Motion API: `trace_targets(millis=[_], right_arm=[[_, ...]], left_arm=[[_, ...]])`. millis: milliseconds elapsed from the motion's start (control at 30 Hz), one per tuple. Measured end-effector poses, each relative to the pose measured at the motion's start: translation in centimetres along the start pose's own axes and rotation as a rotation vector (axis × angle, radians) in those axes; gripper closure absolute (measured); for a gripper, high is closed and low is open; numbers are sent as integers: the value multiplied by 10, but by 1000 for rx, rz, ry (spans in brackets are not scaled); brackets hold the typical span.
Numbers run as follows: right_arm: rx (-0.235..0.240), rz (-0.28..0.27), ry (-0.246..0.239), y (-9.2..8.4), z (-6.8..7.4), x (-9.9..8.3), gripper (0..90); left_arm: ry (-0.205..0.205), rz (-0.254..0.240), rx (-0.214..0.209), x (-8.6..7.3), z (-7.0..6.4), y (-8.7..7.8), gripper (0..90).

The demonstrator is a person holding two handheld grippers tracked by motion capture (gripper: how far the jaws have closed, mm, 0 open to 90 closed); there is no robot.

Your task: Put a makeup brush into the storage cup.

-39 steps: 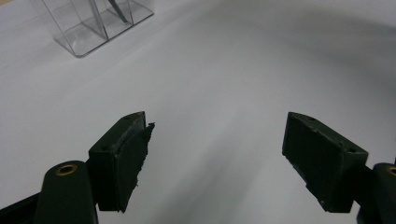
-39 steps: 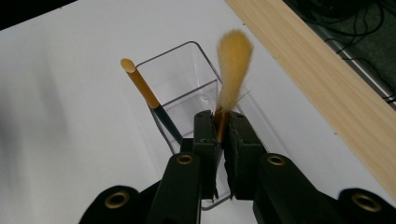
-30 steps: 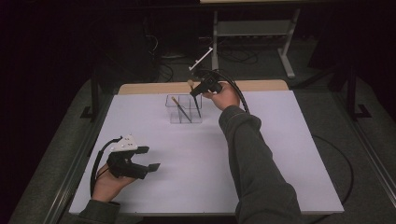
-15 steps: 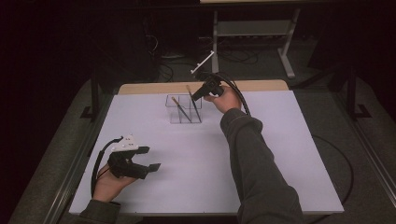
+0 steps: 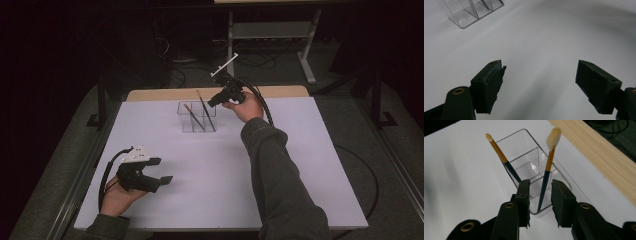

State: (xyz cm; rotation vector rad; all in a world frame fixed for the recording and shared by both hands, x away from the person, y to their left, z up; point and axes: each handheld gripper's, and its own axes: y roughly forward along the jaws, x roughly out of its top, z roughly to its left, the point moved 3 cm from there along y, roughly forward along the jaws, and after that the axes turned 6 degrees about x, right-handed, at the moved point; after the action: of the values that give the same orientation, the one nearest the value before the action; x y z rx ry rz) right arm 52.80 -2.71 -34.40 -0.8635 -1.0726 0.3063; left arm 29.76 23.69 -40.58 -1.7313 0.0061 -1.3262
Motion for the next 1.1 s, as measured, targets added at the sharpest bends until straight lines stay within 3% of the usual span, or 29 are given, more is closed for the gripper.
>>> trace_targets(millis=[233, 333, 400, 667, 1100], right_arm=[[11, -45, 22, -13, -1, -10, 602], [11, -55, 33, -17, -2, -14, 578], [17, -73, 68, -22, -2, -19, 536], [11, -96, 69, -31, -1, -31, 467], [-5, -115, 57, -46, 3, -44, 393]], left_arm=[[11, 4, -5, 1, -3, 2, 211], [-7, 3, -10, 1, -3, 3, 211], [-7, -2, -12, 1, -3, 3, 209], [-3, 3, -23, 2, -7, 7, 208], [-3, 9, -5, 1, -4, 5, 210]])
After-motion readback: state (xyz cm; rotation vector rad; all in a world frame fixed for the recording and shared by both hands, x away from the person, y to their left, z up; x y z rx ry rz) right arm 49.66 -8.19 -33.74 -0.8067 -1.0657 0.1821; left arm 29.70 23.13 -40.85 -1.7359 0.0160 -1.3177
